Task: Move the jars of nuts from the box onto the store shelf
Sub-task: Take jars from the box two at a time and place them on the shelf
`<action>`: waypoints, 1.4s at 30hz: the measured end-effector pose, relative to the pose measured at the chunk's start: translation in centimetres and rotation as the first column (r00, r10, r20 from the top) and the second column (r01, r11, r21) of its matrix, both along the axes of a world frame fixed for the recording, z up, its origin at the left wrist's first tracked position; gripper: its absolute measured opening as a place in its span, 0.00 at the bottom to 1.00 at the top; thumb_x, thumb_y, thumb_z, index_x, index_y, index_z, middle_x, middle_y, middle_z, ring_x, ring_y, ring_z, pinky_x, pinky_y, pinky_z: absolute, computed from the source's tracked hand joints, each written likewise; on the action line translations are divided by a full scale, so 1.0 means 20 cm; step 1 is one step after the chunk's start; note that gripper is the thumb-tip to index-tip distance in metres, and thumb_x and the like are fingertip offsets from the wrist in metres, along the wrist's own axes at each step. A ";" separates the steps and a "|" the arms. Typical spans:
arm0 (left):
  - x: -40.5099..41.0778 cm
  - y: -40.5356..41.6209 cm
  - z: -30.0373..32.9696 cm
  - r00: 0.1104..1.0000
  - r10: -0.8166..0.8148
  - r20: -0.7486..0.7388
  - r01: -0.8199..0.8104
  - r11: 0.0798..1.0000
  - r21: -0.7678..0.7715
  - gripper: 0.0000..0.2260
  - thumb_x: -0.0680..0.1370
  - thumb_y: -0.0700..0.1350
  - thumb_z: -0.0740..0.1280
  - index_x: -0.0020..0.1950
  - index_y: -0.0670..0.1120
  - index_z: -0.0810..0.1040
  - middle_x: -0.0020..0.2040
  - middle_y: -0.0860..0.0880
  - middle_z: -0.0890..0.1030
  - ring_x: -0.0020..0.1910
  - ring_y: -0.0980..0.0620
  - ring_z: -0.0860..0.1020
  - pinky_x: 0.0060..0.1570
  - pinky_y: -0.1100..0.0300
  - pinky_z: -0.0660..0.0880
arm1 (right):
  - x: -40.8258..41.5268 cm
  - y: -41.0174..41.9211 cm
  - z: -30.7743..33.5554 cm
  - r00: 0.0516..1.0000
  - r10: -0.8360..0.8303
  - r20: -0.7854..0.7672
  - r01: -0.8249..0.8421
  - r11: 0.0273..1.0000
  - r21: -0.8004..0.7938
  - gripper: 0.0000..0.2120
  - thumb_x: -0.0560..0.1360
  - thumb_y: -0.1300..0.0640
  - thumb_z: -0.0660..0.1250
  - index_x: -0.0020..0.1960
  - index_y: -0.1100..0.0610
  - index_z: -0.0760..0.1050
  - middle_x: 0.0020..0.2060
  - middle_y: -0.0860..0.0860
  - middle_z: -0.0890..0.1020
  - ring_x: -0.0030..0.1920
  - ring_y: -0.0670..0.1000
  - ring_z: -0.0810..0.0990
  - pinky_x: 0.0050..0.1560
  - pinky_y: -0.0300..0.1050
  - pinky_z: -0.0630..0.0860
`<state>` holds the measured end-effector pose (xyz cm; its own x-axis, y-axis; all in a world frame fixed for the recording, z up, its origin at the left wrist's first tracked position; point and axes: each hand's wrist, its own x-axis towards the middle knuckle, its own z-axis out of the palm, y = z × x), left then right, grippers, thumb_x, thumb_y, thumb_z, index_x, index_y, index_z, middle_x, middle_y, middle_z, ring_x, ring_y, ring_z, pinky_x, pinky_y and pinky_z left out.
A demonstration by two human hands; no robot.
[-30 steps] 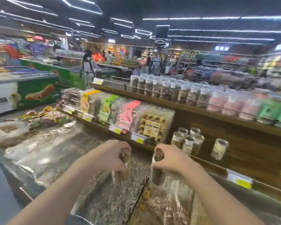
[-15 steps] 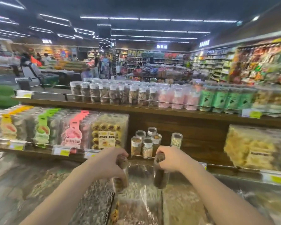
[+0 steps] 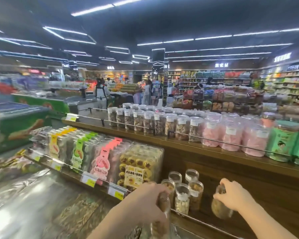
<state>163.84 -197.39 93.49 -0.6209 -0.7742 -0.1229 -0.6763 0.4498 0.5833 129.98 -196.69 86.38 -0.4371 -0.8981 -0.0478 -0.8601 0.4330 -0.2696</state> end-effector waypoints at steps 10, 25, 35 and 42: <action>-0.08 -0.18 -0.03 1.000 -0.006 0.012 0.006 1.000 0.001 0.29 0.69 0.46 0.77 0.68 0.58 0.75 0.54 0.54 0.80 0.51 0.53 0.80 0.54 0.50 0.82 | -0.05 -0.12 -0.21 0.996 -0.079 0.049 0.080 0.997 -0.018 0.38 0.75 0.35 0.68 0.79 0.47 0.60 0.77 0.55 0.60 0.71 0.54 0.72 0.67 0.47 0.74; -0.60 -0.29 -0.22 0.966 -0.246 0.078 0.255 0.956 -0.145 0.26 0.70 0.45 0.75 0.67 0.54 0.76 0.57 0.53 0.78 0.52 0.52 0.78 0.49 0.58 0.79 | -0.09 0.18 0.10 0.977 -0.165 -0.138 0.161 0.986 -0.040 0.32 0.76 0.33 0.65 0.75 0.47 0.66 0.71 0.54 0.67 0.61 0.53 0.78 0.55 0.47 0.81; -0.97 -0.39 -0.37 0.968 -0.225 0.115 0.236 0.967 -0.096 0.28 0.73 0.42 0.72 0.72 0.54 0.72 0.60 0.50 0.77 0.57 0.48 0.79 0.56 0.51 0.80 | -0.14 0.31 0.02 0.967 -0.228 -0.117 0.229 0.973 -0.004 0.30 0.78 0.34 0.63 0.75 0.46 0.66 0.73 0.53 0.67 0.63 0.53 0.78 0.57 0.46 0.80; -1.00 -0.38 -0.49 0.963 -0.192 0.191 0.214 0.971 -0.105 0.30 0.72 0.51 0.75 0.72 0.58 0.69 0.61 0.52 0.78 0.59 0.46 0.78 0.57 0.48 0.79 | -0.15 0.34 0.00 0.961 -0.245 -0.126 0.246 0.969 -0.014 0.28 0.78 0.35 0.63 0.75 0.45 0.67 0.72 0.50 0.69 0.63 0.52 0.79 0.57 0.45 0.78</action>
